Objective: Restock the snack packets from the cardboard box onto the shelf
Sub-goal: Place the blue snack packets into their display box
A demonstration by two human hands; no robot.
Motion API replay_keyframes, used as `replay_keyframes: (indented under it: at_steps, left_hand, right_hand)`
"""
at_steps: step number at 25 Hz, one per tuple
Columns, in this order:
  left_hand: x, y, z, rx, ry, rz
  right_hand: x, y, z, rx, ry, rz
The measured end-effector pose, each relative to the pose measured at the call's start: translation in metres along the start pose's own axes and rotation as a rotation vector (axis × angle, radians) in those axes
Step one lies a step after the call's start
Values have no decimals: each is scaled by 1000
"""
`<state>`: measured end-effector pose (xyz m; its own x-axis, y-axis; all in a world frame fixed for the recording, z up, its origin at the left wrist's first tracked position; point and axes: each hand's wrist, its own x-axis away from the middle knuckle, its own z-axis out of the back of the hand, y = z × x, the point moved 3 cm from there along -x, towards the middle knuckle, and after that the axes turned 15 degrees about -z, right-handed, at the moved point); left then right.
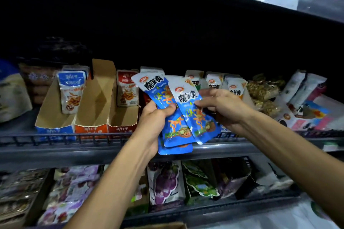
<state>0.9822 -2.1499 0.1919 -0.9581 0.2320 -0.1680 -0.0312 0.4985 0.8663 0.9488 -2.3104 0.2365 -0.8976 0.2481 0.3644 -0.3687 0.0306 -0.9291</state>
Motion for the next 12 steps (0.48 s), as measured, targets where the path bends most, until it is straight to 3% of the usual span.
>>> replay_keyframes:
  at_steps: [3, 8, 10, 12]
  left_hand:
    - [0, 0, -1, -64, -24, 3]
    - [0, -3, -2, -79, -71, 29]
    - [0, -4, -3, -83, -78, 38]
    - [-1, -6, -3, -80, -78, 54]
  right_hand:
    - [-3, -8, 13, 1, 66, 58]
    - [-23, -52, 98, -13, 583, 490]
    - [-39, -59, 120, 121, 702, 485]
    - [-57, -58, 124, 254, 707, 371]
